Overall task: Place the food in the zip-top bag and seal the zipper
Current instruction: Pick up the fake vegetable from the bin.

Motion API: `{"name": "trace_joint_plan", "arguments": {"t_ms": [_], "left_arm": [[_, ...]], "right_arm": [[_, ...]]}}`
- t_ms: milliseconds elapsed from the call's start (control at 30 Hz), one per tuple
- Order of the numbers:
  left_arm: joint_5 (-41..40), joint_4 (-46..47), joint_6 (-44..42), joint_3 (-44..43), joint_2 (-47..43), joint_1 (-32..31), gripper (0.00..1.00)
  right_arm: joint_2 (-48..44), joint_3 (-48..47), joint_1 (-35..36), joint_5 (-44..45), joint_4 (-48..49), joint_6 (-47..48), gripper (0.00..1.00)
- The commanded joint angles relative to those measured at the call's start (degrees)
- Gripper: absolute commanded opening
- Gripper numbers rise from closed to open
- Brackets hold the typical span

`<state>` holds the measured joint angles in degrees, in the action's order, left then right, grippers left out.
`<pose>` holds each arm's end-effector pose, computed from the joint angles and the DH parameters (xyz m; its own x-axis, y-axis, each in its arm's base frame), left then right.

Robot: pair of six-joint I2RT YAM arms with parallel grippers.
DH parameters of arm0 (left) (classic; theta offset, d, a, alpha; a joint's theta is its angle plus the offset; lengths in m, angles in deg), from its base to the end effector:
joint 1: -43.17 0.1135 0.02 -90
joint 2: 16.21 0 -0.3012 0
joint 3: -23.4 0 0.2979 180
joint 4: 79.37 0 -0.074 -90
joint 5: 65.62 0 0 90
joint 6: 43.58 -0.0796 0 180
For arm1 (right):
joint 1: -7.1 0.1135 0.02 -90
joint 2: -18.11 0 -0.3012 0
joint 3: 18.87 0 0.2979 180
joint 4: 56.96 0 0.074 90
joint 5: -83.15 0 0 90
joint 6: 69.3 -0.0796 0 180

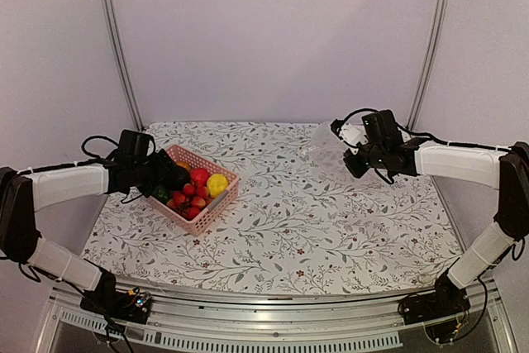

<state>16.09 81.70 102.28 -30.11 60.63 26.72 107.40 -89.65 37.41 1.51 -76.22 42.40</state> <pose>0.3274 -0.0847 0.1861 -0.5092 -0.7036 -0.4956 -0.4340 0.7072 -0.5581 0.3680 0.2017 0.2265 -0.3434 -0.6245 -0.7015 -0.5673 0.7332 -0.3750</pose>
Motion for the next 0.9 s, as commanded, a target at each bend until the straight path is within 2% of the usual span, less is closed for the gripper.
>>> {"name": "trace_joint_plan", "arguments": {"t_ms": [0,467,600,700,867], "left_arm": [[1.7,-0.1,5.6,-3.8,3.7,1.2,0.87],[5.3,-2.3,12.9,-11.9,18.1,3.0,0.88],[5.6,-1.5,11.9,-13.3,19.6,3.1,0.72],[5.1,-0.7,11.2,-12.6,17.4,2.8,0.63],[4.8,2.1,8.8,-9.5,8.5,1.5,0.56]], "right_arm": [[-1.0,1.1,-0.6,-0.6,0.6,-0.1,0.00],[-1.1,1.2,-0.9,-1.3,0.4,0.2,0.00],[-1.1,1.1,-0.9,-1.2,0.2,0.4,0.00],[-1.5,1.2,-0.9,-1.4,0.2,0.1,0.00],[-1.5,0.7,-1.0,-1.1,-0.2,0.0,0.00]]}}
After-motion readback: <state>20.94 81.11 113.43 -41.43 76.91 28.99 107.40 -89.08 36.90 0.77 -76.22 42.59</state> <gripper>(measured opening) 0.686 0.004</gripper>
